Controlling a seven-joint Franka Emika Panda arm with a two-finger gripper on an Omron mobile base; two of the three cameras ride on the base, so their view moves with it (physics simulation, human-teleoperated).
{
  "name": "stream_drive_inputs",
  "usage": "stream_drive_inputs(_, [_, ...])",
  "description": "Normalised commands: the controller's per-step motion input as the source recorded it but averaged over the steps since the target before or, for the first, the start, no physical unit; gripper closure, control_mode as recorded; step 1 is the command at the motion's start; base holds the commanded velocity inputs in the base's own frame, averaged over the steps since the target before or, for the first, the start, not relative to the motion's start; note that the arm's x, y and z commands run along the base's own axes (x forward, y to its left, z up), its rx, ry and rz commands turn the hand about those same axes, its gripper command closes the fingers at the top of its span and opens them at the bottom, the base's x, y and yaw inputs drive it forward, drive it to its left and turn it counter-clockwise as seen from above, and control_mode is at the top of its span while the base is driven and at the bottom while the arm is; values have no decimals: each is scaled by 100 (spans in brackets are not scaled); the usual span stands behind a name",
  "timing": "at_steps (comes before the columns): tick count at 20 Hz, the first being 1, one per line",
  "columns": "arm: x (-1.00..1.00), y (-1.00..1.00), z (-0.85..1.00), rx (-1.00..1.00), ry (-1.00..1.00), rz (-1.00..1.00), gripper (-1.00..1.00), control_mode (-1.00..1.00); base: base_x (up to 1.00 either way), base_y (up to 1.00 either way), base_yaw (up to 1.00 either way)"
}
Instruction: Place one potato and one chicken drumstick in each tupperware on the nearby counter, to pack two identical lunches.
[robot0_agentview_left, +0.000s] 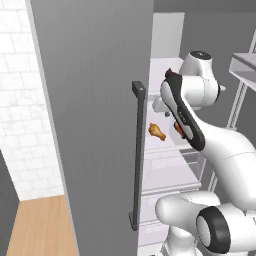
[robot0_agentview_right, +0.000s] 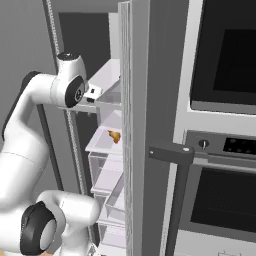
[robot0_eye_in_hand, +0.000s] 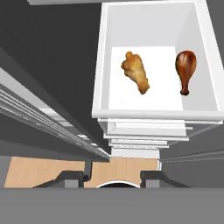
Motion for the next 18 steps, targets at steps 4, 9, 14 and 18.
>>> stream_drive_inputs(4, [-29,0,0,0,-6,0,-100,-100,0,0,0])
stream_drive_inputs(9, [-26,-3,20,-4,-10,8,-100,-100,0,0,0])
stream_drive_inputs(14, [1,-23,40,-12,-4,15,-100,-100,0,0,0])
stream_drive_inputs(18, [5,-26,54,-8,-6,8,-100,-100,0,0,0])
